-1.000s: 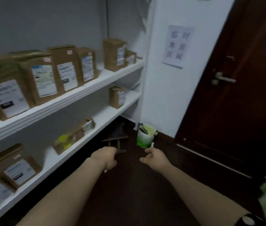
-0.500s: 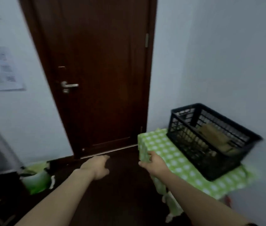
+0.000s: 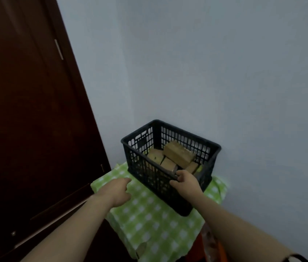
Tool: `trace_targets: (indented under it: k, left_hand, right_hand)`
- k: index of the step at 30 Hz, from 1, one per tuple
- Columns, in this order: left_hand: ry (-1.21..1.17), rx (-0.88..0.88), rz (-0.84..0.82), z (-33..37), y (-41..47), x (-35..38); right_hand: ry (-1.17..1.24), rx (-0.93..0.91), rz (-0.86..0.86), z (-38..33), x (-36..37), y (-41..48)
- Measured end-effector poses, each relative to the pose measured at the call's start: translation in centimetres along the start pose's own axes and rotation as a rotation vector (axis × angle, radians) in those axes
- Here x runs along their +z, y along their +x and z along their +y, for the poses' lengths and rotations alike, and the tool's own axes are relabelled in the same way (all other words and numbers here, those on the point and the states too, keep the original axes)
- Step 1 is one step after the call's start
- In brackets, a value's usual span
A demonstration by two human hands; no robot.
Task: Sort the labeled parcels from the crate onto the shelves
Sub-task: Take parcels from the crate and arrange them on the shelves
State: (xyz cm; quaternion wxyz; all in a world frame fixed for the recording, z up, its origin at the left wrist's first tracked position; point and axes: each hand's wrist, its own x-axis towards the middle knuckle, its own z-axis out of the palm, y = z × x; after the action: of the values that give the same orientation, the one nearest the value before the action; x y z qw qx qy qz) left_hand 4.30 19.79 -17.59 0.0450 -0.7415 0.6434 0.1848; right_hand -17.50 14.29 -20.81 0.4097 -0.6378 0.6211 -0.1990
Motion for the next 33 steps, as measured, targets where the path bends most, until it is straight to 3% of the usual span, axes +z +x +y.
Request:
trace_targets:
  k: [10, 25, 28, 33]
  left_hand:
    - [-0.139, 0.145, -0.040, 4.7, 20.2, -2.3]
    - [-0.468, -0.123, -0.109, 11.4, 42.4, 3.6]
    - [-0.508, -0.157, -0.059, 11.8, 46.0, 4.8]
    - [-0.665, -0.239, -0.159, 12.3, 48.7, 6.3]
  right_hand:
    - [0.046, 0.199, 0.098, 0.9, -3.4, 16.1]
    - [0.154, 0.533, -0.082, 11.7, -2.7, 38.0]
    - [0.127, 0.571, -0.130, 13.0, -1.9, 40.4]
    - [0.147, 0.598, -0.133, 14.7, -1.0, 41.9]
